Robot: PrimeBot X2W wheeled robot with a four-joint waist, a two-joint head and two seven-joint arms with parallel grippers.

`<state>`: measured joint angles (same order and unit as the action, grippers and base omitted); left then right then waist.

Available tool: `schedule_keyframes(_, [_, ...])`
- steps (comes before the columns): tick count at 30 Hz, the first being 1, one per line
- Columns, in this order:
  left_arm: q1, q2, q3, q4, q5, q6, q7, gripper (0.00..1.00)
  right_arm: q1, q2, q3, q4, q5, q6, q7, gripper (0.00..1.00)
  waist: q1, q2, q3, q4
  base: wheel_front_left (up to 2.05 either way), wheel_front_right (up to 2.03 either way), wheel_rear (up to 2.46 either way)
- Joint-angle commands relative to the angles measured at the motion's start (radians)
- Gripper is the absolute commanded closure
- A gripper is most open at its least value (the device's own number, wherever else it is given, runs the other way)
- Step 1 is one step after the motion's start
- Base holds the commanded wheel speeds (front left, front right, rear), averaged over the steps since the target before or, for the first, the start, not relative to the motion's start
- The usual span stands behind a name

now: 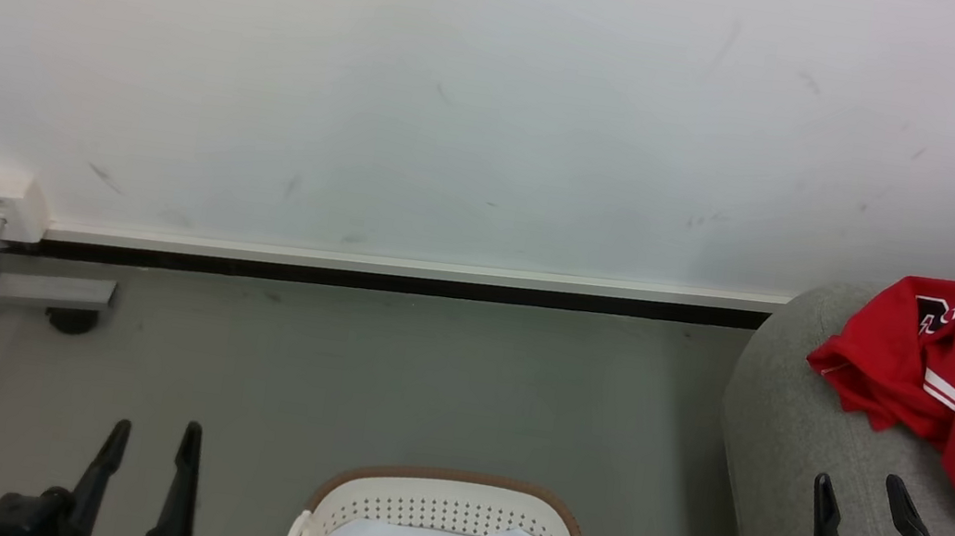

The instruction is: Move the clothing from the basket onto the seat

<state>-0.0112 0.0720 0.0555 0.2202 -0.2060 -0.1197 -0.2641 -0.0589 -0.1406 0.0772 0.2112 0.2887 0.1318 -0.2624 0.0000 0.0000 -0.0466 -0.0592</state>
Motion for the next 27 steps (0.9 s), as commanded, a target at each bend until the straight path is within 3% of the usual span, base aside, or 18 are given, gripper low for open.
schedule_keyframes(1, [0.006,-0.001,0.004,0.003,0.007,-0.001,0.000,0.00,0.002,-0.001,-0.003,-0.004,-0.009,-0.002,-0.003,0.00,0.0000,0.0000,0.000,0.000,0.00,0.00,0.00])
schedule_keyframes(9, [0.005,-0.008,-0.007,0.022,0.025,-0.010,0.000,0.00,-0.004,-0.003,0.002,-0.003,-0.008,-0.002,-0.003,0.00,0.0000,0.0000,0.000,0.000,0.00,0.00,0.00])
schedule_keyframes(10, [0.000,-0.008,-0.008,0.024,0.018,-0.007,0.000,1.00,0.000,0.001,0.003,0.001,-0.001,0.000,0.000,1.00,0.0000,0.0000,0.000,0.000,0.00,0.00,0.00])
schedule_keyframes(13, [0.008,-0.013,-0.009,0.050,0.010,-0.007,0.004,1.00,0.012,0.010,0.007,0.023,0.009,0.000,0.004,1.00,0.0000,0.0000,0.001,0.000,0.00,0.00,0.00])
schedule_keyframes(27, [-0.015,-0.014,0.006,0.046,-0.255,-0.008,0.076,1.00,-0.002,0.025,-0.031,0.024,0.256,0.000,0.074,1.00,0.0000,0.0000,0.006,0.006,0.00,0.00,0.00])
